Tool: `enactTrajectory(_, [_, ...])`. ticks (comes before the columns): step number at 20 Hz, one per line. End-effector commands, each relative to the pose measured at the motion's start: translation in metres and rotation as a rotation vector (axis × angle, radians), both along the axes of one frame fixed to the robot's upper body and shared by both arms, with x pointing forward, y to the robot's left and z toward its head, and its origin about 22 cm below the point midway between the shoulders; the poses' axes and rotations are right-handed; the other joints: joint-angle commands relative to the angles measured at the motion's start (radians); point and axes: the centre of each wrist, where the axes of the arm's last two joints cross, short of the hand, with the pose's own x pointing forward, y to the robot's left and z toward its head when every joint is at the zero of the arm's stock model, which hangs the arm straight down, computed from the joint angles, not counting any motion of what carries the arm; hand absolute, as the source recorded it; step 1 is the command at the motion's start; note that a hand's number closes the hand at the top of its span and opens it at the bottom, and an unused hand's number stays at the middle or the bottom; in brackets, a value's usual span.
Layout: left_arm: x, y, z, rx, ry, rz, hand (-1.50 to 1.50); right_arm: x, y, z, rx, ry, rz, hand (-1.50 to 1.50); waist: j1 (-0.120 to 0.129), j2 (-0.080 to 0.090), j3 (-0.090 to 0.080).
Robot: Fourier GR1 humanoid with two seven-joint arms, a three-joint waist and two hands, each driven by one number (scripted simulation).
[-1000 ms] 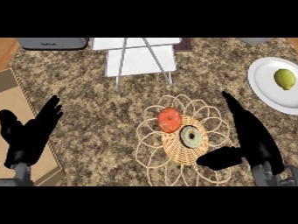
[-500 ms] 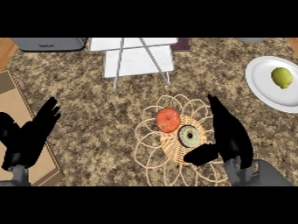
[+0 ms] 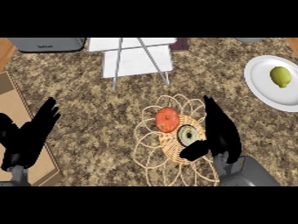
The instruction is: Pick the cupcake from the placemat and place it in the tiered shelf
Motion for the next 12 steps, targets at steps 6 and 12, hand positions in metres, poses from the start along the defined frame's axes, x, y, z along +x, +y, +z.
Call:
enactTrajectory(6, [-0.003, -0.002, -0.027, -0.034, 0.109, 0.038, 0.0, 0.009, 0.022, -0.027, -0.086, 0.073, -0.127, -1.5, 0.002, 0.017, -0.03])
enactTrajectory(12, [-0.001, -0.008, -0.037, -0.027, 0.122, 0.041, 0.0, 0.021, 0.015, -0.041, -0.047, 0.02, -0.127, -1.5, 0.001, 0.021, -0.029])
